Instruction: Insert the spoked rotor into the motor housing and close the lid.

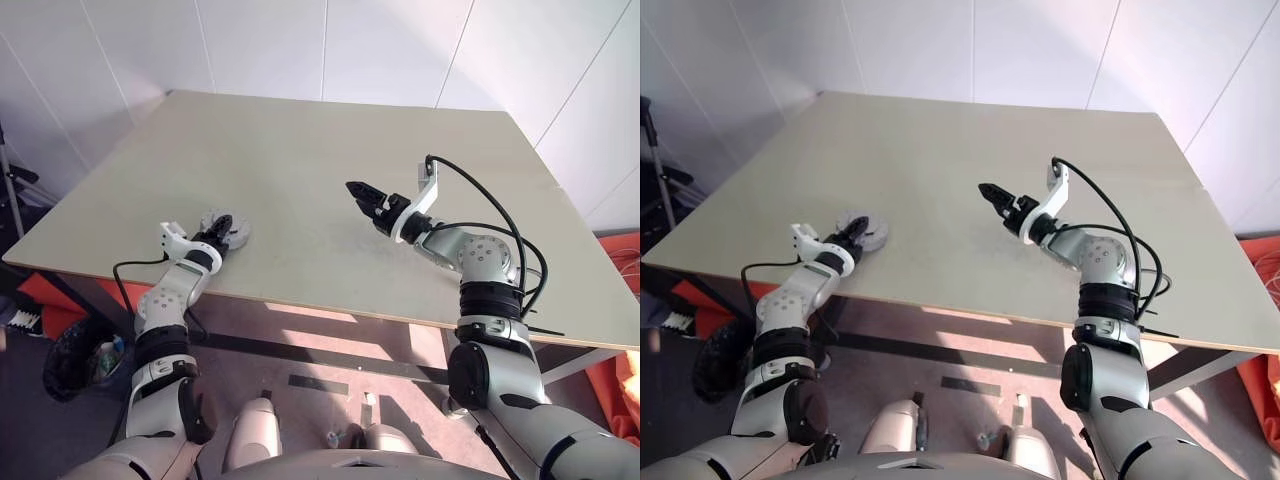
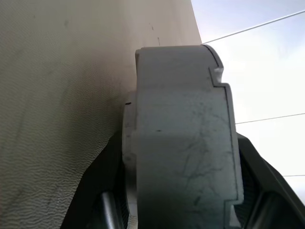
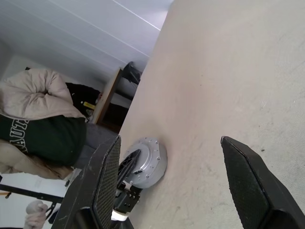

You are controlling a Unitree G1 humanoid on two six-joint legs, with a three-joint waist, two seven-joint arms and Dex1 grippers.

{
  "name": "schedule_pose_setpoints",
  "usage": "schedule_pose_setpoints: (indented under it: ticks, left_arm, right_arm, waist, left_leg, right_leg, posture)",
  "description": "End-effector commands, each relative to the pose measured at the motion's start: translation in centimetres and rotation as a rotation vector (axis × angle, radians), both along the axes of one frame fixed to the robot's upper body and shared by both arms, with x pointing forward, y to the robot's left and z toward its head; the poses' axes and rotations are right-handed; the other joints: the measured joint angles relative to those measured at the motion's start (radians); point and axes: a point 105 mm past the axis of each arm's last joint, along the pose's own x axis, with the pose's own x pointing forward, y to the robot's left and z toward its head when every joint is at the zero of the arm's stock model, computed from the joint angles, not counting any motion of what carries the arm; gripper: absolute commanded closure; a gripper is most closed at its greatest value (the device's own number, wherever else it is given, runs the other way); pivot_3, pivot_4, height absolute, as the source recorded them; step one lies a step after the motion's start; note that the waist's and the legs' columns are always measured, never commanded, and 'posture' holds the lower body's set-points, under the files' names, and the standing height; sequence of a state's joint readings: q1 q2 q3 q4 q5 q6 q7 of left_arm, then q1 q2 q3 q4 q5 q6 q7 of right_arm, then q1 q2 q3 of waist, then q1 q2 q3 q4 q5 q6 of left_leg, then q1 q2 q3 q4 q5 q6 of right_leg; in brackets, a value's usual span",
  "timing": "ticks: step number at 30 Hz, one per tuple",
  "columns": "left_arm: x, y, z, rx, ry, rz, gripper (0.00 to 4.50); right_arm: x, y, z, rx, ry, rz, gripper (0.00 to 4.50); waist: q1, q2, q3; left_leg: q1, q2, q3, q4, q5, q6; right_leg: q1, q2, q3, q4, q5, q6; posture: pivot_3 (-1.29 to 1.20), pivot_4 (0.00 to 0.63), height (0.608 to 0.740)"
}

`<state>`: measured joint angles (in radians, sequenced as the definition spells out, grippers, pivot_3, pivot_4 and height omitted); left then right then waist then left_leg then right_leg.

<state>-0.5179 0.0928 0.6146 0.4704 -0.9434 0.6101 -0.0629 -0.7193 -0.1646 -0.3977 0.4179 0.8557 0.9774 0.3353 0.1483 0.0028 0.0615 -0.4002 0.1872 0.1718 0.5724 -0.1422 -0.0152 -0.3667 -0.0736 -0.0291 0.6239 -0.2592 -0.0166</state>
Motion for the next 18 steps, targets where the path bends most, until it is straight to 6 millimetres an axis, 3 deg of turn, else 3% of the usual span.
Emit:
schedule_pose_setpoints:
  ticks: [1, 4, 5, 18]
  left_arm:
    - [0.1, 1.4, 1.0, 0.016, -0.039, 0.052, 1.13]
    - [0.2, 2.3, 0.9, 0.025, -0.025, 0.104, 0.17]
    - [0.3, 2.8, 0.8, 0.026, -0.019, 0.131, 0.04]
    - [-1.1, 9.5, -1.8, 0.164, 0.147, 0.463, 0.04]
  right_arm:
    - [0.3, 0.2, 1.3, 0.007, -0.040, 0.004, 0.68]
    - [0.3, 0.2, 1.3, 0.004, -0.040, 0.005, 0.68]
    - [0.4, 0.2, 1.3, 0.002, -0.039, 0.005, 0.68]
    - [0.5, 0.5, 0.7, -0.011, -0.017, 0.018, 0.68]
  waist:
    - [0.000, 0.000, 0.000]
    - [0.000, 0.000, 0.000]
    - [-0.002, 0.000, 0.000]
    - [-0.051, 0.000, -0.001]
  left_leg:
    - [0.000, 0.000, 0.000, 0.000, 0.000, 0.000]
    - [0.002, 0.000, 0.000, -0.001, 0.001, -0.001]
    - [0.004, 0.000, 0.000, -0.001, 0.001, -0.002]
    - [0.022, 0.001, 0.001, -0.012, 0.006, -0.009]
  right_leg:
    - [0.000, 0.000, 0.000, 0.000, 0.000, 0.000]
    - [0.001, 0.000, 0.000, 0.000, 0.000, 0.000]
    - [0.002, 0.000, 0.000, 0.001, 0.000, -0.001]
    - [0.005, 0.001, 0.002, 0.001, -0.001, -0.003]
  posture:
    - [0.00, 0.000, 0.740]
    - [0.00, 0.000, 0.740]
    - [0.00, 0.000, 0.740]
    - [0.00, 0.000, 0.740]
